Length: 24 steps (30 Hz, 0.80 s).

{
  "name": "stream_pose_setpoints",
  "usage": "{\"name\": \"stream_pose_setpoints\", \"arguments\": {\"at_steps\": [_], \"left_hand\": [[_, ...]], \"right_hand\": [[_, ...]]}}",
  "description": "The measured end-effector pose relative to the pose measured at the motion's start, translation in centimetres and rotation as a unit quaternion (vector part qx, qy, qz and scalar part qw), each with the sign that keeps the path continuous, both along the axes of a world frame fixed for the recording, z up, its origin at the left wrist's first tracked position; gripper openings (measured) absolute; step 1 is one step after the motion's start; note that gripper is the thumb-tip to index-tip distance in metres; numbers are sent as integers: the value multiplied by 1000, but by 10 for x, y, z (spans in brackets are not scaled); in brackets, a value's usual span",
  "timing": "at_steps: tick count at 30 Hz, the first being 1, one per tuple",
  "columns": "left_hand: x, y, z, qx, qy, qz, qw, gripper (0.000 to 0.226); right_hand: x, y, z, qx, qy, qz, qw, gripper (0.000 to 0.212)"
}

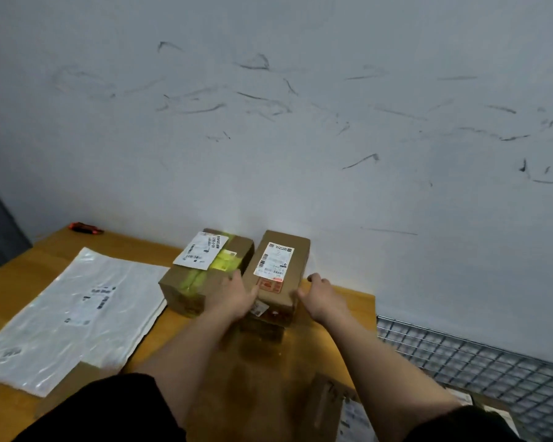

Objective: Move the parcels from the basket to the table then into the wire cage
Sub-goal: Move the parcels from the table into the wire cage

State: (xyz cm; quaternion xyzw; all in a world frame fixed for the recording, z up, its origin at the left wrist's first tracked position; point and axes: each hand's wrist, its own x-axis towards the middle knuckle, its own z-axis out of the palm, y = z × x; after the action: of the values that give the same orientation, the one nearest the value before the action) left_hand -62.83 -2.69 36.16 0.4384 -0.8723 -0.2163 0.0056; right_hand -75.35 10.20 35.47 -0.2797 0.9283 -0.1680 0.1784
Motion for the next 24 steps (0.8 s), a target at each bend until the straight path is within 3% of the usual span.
{"name": "stream_pose_setpoints", "arguments": {"at_steps": [8,11,14,19,24], "left_hand": [[-42,-69,-54,253,87,26,963,69],[-54,-75,-67,307,98,31,946,66],[-60,-75,-77,343,137,53,928,60],[-59,-72,-76,361,179,80,912,60],[-54,-55,-41,388,212,71,894,57]], "right_hand": [[-27,-59,-51,-100,-186,-164,964,82],[-32,-65,-67,-197,-297,-224,907,84],[-30,-67,-73,-233,-375,-235,866,75],[-24,-65,-69,-276,-397,-250,839,68],[-25,-46,-34,-294,-382,-242,842,65]]}}
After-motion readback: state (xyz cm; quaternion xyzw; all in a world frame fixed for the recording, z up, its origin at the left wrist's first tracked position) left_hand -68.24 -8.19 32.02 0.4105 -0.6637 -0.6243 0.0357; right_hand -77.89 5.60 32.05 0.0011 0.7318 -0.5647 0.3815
